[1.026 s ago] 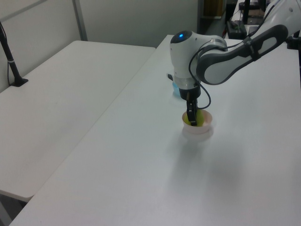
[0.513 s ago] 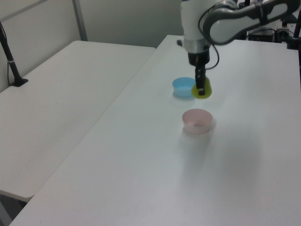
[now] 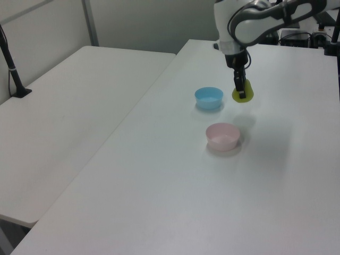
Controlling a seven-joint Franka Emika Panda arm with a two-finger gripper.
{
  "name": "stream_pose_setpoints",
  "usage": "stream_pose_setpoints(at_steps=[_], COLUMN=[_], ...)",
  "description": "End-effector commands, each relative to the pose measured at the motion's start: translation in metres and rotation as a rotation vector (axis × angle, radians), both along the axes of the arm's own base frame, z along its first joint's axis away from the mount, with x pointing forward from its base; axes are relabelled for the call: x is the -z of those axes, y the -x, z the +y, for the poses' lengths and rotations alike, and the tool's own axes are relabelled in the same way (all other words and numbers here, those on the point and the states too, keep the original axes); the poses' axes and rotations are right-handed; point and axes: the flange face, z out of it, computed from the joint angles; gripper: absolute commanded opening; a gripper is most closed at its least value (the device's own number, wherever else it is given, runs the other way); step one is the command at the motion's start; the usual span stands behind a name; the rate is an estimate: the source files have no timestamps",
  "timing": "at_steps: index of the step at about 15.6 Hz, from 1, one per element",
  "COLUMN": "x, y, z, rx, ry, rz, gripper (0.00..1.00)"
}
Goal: Pick up a pear from the bowl
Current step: 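Lift the pear out of the bowl and carry it beside the bowl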
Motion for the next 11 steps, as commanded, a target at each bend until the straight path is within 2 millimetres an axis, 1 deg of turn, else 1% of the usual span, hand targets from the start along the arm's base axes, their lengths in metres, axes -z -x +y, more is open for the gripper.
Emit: stream_pose_setpoints(at_steps=[1,2,4,5,6,8,9,10,11], x=[0.038,0.041,0.042,0.044,0.046,0.042,0.035,0.024,0.006], y=[-0.009,-0.01,-0.011,-0.011,-0.011,-0.012,-0.012,-0.012,-0.01], z=[0.004,0.003,0.004,0.005,0.006,0.007,0.007,0.009,0.009], rx=[-0.031,-0.034,-0.036,-0.035,-0.029,-0.023,-0.021,-0.02,-0.007], ry=[0.029,0.037,0.041,0.042,0.044,0.045,0.045,0.043,0.042], rz=[0.003,0.003,0.0,0.002,0.004,-0.004,-0.013,-0.026,-0.055], gripper=[0.32,0.37,0.52,0.73,1.0,1.0,1.0,1.0,1.0])
